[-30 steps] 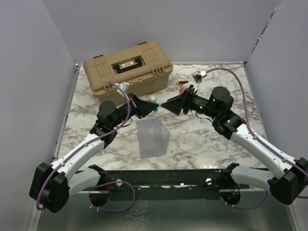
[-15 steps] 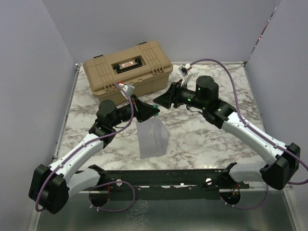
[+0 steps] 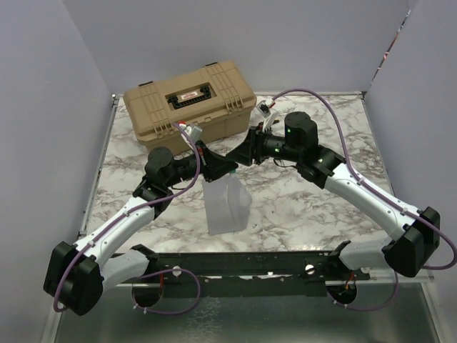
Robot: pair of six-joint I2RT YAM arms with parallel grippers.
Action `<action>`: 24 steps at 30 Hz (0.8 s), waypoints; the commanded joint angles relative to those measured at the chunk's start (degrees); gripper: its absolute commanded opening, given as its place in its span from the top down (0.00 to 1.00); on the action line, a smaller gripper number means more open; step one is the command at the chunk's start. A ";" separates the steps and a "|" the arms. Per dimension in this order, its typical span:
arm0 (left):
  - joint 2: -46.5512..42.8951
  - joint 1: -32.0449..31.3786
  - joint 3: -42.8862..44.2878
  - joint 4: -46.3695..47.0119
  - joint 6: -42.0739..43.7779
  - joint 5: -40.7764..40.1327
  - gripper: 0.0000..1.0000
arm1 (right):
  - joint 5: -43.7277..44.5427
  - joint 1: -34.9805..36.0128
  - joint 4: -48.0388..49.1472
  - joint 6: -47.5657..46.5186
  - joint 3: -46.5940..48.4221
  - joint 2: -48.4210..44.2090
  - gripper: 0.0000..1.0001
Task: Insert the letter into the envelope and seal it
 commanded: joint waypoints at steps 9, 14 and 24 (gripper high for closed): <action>-1.11 0.02 1.82 -1.20 1.88 3.65 1.00 | -1.60 0.40 -2.08 -2.73 1.56 -1.05 0.89; -1.12 0.04 1.98 -1.40 3.94 0.18 1.00 | 6.35 0.42 -2.73 6.85 2.57 0.77 0.99; 0.53 0.02 3.34 -3.34 6.58 -3.09 1.00 | 21.05 1.87 -0.22 20.60 0.41 -0.99 0.66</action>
